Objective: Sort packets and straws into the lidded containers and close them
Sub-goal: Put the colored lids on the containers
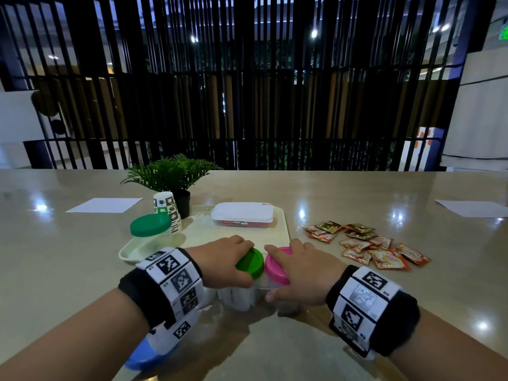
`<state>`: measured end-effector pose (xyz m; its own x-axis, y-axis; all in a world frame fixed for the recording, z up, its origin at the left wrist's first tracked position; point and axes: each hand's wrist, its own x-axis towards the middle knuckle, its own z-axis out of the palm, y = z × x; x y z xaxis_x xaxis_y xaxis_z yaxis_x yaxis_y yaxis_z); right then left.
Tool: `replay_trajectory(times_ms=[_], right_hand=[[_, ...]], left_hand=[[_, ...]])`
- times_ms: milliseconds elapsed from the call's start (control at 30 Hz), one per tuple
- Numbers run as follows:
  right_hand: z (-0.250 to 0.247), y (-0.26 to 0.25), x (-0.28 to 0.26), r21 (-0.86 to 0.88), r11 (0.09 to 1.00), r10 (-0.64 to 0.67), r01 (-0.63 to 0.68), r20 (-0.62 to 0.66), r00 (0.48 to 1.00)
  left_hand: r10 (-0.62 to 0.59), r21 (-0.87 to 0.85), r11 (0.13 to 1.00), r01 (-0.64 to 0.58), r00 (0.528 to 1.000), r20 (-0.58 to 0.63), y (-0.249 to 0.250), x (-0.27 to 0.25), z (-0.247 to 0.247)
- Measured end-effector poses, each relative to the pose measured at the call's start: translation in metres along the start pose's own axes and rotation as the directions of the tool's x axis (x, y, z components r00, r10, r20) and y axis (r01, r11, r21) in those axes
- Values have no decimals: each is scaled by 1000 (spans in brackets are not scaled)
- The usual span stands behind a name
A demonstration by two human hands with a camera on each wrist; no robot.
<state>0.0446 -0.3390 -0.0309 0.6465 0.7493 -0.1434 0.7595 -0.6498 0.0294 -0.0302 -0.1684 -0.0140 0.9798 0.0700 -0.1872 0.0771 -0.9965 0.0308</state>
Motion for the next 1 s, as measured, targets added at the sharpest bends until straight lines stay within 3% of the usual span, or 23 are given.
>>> replay_trajectory(times_ms=[200,467,767,1000], right_hand=[[-1,-1,0,10,1000,14,-14,19,1000],[-1,-1,0,1,1000,11,-11,17,1000],[-1,0,0,-20,1000,-8,8,0,1000],[-1,3,0,-46,999,-28,28,2,1000]], left_hand=[[-35,8,999,35,998,-46,9,0,16],[-56,-7,998,56,998,-18,13,-9,13],[-52,-58,997,49,998,-48,-7,-48,0],[-253,-15,967,253,961,-109,-24,-85,2]])
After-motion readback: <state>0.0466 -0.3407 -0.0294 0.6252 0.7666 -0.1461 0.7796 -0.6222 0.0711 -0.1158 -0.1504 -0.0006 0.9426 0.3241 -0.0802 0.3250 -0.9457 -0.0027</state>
